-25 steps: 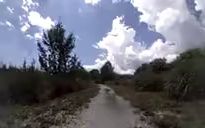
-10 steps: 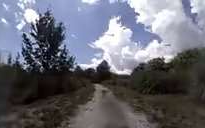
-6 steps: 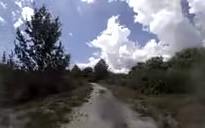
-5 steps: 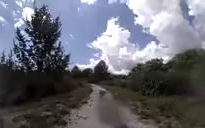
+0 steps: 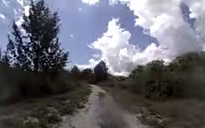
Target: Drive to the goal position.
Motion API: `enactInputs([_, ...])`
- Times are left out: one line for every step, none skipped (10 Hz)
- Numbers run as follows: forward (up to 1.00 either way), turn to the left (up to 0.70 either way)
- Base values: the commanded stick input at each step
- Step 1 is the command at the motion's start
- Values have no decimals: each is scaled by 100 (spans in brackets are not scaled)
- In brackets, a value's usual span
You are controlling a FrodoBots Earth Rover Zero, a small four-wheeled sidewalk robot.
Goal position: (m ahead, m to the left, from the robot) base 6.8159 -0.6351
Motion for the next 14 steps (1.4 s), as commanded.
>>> enactInputs([70,0])
enactInputs([70,0])
enactInputs([70,0])
enactInputs([70,0])
enactInputs([70,0])
enactInputs([70,0])
enactInputs([70,0])
enactInputs([70,0])
enactInputs([70,11])
enactInputs([70,35])
enactInputs([70,35])
enactInputs([70,16])
enactInputs([70,0])
enactInputs([70,0])
